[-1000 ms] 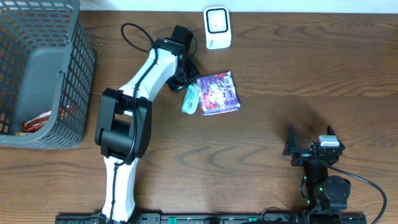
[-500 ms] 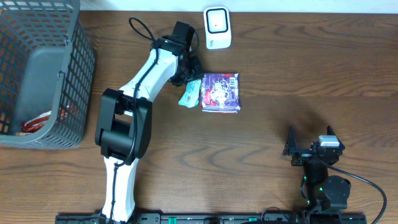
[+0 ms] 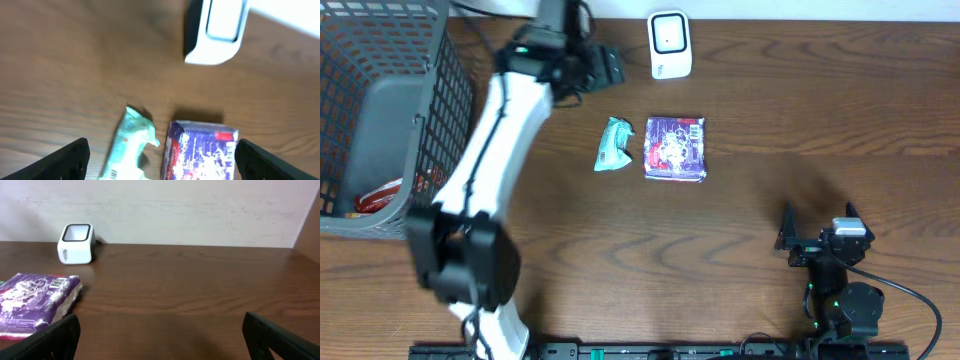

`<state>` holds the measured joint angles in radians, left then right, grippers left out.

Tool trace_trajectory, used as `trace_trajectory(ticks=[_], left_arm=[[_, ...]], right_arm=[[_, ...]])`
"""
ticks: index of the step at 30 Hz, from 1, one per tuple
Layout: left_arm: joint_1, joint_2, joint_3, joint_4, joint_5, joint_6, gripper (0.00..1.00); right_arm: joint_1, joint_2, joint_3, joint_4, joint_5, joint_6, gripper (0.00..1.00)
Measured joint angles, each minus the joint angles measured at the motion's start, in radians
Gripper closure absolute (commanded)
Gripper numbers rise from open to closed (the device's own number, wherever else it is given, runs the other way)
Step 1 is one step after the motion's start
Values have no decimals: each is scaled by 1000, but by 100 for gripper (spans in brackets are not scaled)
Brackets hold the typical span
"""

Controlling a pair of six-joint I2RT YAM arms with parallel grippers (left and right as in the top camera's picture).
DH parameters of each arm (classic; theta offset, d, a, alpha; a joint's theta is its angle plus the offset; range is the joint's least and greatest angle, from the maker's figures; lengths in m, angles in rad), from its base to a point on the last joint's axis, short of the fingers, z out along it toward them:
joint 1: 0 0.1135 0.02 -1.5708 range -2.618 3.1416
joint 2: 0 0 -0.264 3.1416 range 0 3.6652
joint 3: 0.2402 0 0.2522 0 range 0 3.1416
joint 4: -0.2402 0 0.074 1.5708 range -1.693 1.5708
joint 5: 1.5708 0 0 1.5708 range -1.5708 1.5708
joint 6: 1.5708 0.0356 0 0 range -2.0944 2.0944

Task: Scan the item barcode
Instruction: 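Reach the left gripper into the basket and grasp the orange snack bar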

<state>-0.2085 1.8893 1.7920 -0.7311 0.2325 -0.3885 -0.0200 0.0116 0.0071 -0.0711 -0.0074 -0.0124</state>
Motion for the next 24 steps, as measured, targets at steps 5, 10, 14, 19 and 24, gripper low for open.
trace_trajectory(ticks=[5,10,14,19,24], left_arm=[[106,-146,0,33,-40,52,3],[268,-260,0,35,-151,68,2],[420,-293,0,9,-201,72,2],[595,-277,0,-71,-221,33,2],[731,-239,0,-123,-233,-31,2]], right_arm=[[0,0,0,0,0,0,1],[0,0,0,0,0,0,1],[0,0,0,0,0,0,1],[0,0,0,0,0,0,1],[0,0,0,0,0,0,1]])
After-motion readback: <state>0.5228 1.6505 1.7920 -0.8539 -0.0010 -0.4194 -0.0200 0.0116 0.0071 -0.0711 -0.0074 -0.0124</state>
